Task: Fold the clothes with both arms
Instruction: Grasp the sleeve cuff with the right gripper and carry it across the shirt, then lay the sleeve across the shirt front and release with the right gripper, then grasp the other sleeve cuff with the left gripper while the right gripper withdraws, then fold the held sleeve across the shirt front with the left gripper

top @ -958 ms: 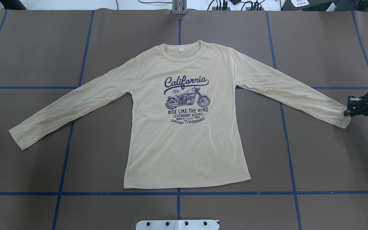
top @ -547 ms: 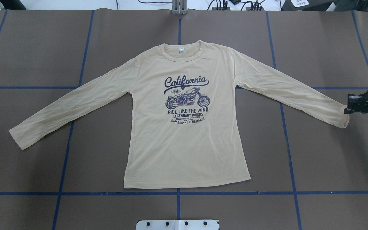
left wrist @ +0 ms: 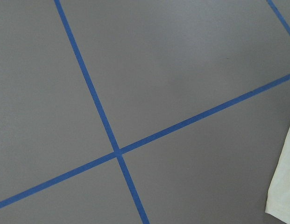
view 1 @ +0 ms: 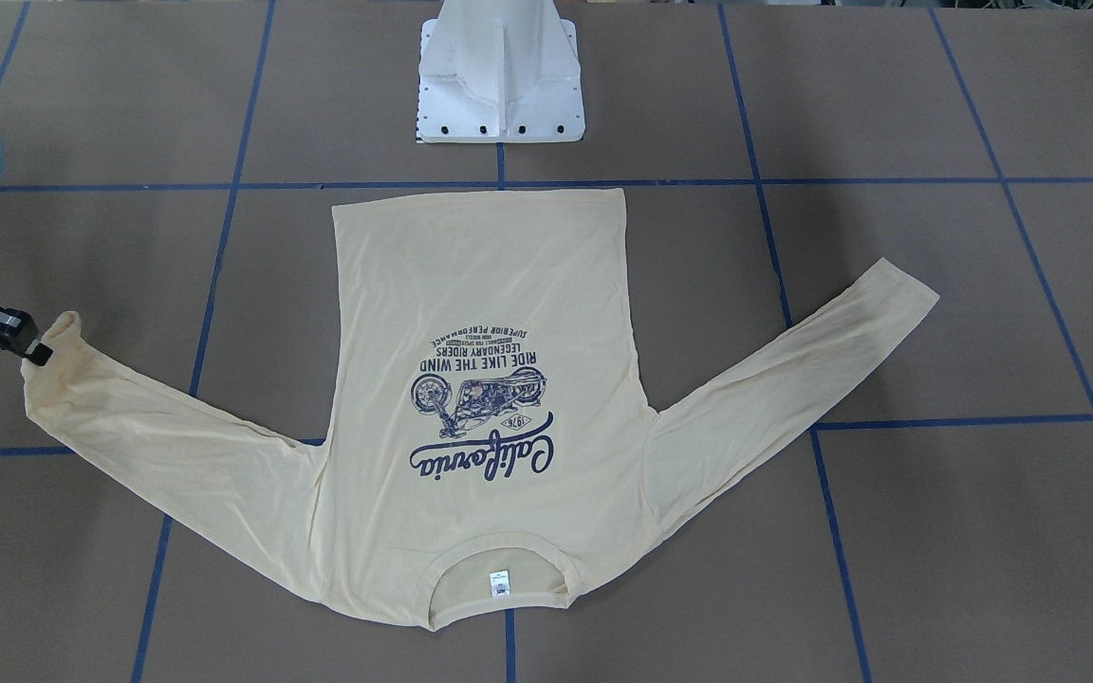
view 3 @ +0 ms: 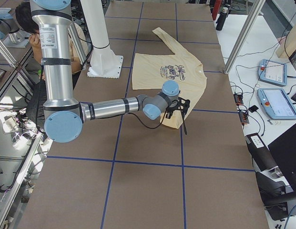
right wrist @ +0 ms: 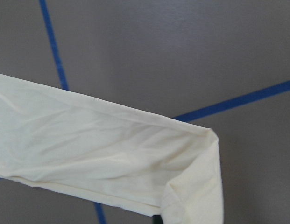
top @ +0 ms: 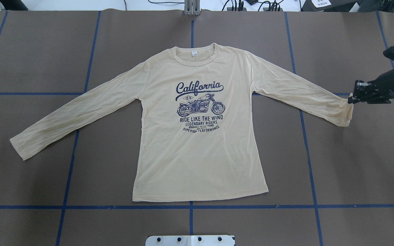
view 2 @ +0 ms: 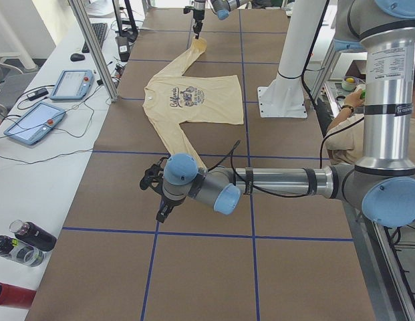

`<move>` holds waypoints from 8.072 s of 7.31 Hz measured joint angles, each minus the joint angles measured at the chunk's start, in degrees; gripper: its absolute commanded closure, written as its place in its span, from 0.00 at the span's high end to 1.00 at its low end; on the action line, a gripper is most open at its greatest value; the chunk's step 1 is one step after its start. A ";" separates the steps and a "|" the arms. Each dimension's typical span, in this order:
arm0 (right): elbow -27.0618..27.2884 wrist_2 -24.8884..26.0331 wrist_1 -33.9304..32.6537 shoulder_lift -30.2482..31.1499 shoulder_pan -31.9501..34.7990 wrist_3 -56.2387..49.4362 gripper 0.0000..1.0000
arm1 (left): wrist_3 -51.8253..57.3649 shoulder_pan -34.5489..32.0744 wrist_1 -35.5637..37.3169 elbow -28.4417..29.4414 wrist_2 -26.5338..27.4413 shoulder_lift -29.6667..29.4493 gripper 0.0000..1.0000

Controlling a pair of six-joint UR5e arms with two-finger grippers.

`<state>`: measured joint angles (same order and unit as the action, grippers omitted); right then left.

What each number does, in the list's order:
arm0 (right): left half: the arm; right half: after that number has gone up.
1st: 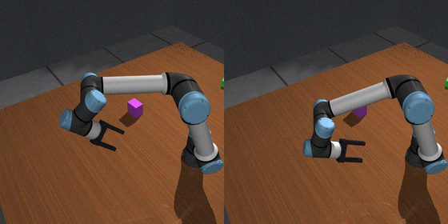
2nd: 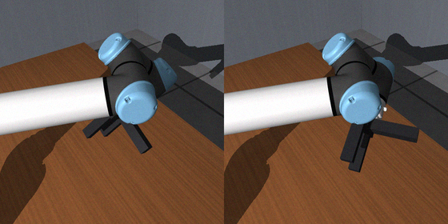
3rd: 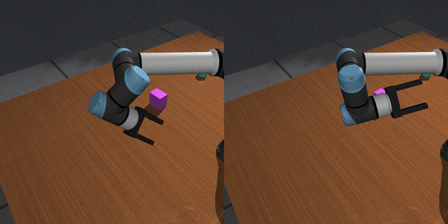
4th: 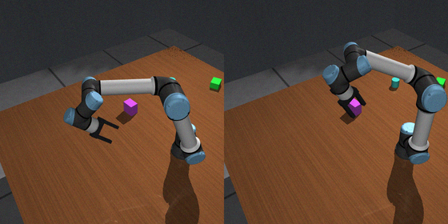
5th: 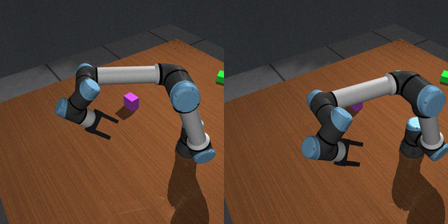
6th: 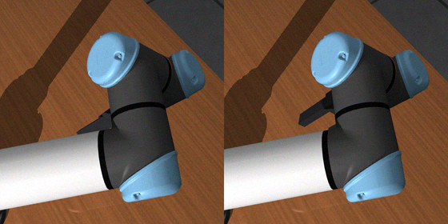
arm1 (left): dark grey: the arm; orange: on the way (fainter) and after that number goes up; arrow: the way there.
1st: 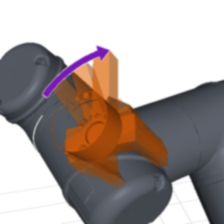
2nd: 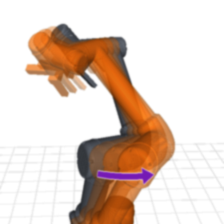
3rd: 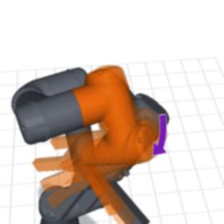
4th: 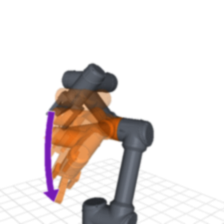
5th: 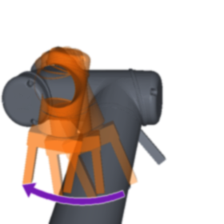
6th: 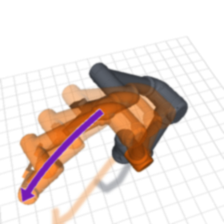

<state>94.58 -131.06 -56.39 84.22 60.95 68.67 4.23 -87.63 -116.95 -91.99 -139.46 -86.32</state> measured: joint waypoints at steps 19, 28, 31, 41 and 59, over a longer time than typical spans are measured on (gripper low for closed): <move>-41.76 31.01 -9.63 -67.22 -30.63 8.46 0.99 | -0.78 0.06 -4.93 0.87 -0.06 -0.26 1.00; 1.65 19.81 -21.39 -32.08 -24.74 12.22 0.98 | -44.01 26.21 -28.30 1.66 1.94 5.76 0.82; 7.33 19.47 -21.40 -23.44 -23.21 11.82 0.98 | -45.15 30.24 -28.67 2.66 5.00 6.10 0.76; 13.35 20.16 -21.40 -17.46 -22.79 11.83 0.98 | -44.95 33.12 -28.83 7.01 9.82 1.60 0.61; 10.45 14.38 -20.86 -0.01 -3.64 -20.10 0.99 | -91.59 43.59 7.52 11.67 21.90 -58.65 0.00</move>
<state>105.03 -116.68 -77.25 84.21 57.31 48.58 -87.37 -44.04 -109.43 -80.32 -117.56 -144.97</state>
